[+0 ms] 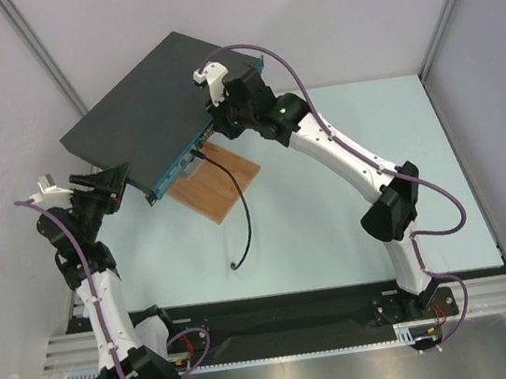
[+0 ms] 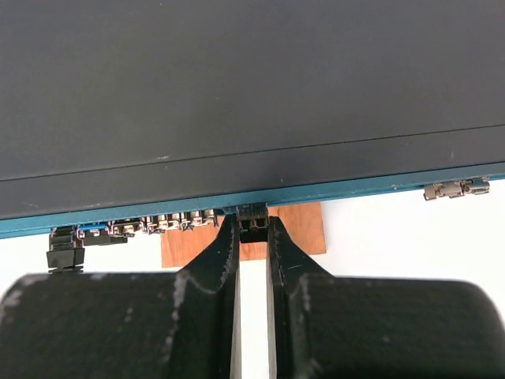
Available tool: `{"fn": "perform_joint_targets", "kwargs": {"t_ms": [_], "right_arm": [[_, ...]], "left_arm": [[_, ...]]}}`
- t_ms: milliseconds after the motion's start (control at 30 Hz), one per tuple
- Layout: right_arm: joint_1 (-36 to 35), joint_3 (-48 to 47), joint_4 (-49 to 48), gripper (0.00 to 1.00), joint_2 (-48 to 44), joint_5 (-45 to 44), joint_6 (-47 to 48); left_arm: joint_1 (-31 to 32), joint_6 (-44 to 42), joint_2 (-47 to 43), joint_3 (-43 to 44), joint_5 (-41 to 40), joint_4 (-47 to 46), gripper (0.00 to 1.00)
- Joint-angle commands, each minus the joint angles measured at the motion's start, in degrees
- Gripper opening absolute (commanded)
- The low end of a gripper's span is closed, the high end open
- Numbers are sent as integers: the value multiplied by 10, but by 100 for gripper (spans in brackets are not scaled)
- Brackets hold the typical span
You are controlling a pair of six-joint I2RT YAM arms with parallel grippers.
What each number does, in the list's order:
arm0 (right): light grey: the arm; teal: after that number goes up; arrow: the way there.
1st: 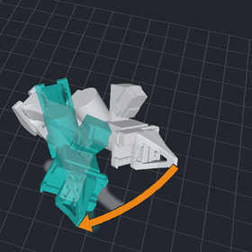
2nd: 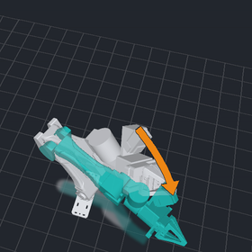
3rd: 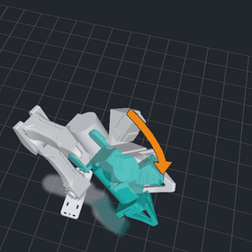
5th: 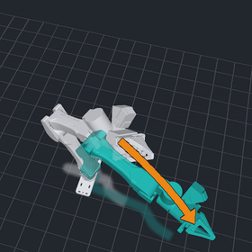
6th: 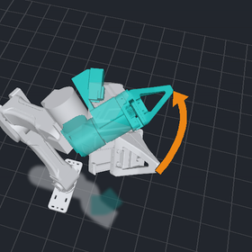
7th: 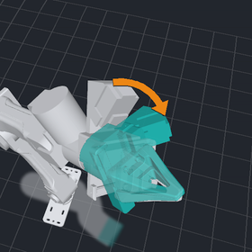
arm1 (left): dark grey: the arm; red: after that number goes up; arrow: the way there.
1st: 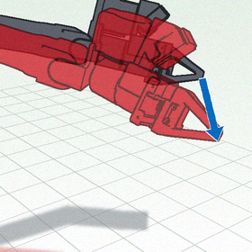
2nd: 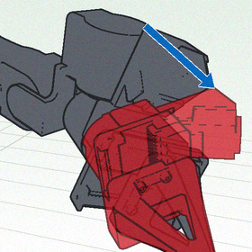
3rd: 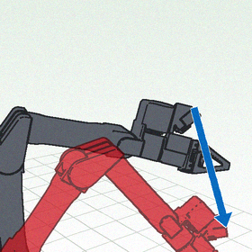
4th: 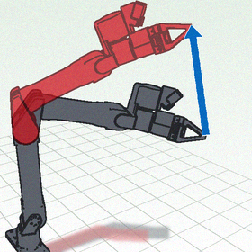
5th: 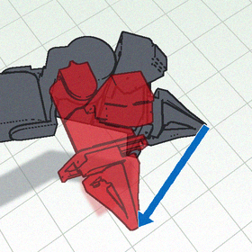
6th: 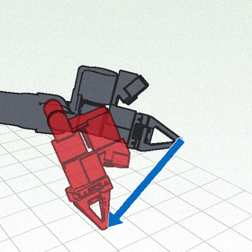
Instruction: Insert the plug into the switch port
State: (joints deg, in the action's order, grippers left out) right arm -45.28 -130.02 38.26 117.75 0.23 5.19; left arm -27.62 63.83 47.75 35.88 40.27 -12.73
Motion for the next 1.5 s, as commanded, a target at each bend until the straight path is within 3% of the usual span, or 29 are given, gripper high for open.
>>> {"fn": "perform_joint_targets", "kwargs": {"t_ms": [0,267,367,733,1467], "right_arm": [[-23,-25,-50,10,-8,33,5],[21,71,-29,41,-81,92,11],[45,97,-21,43,-102,133,5],[88,118,-36,35,-115,216,-26],[74,51,-63,19,-47,198,-63]], "left_arm": [[20,-70,1,13,44,0,0],[20,-73,-1,13,43,4,1],[20,-74,1,16,43,3,1],[19,-79,6,28,38,1,1],[19,-83,6,34,40,4,0]]}}
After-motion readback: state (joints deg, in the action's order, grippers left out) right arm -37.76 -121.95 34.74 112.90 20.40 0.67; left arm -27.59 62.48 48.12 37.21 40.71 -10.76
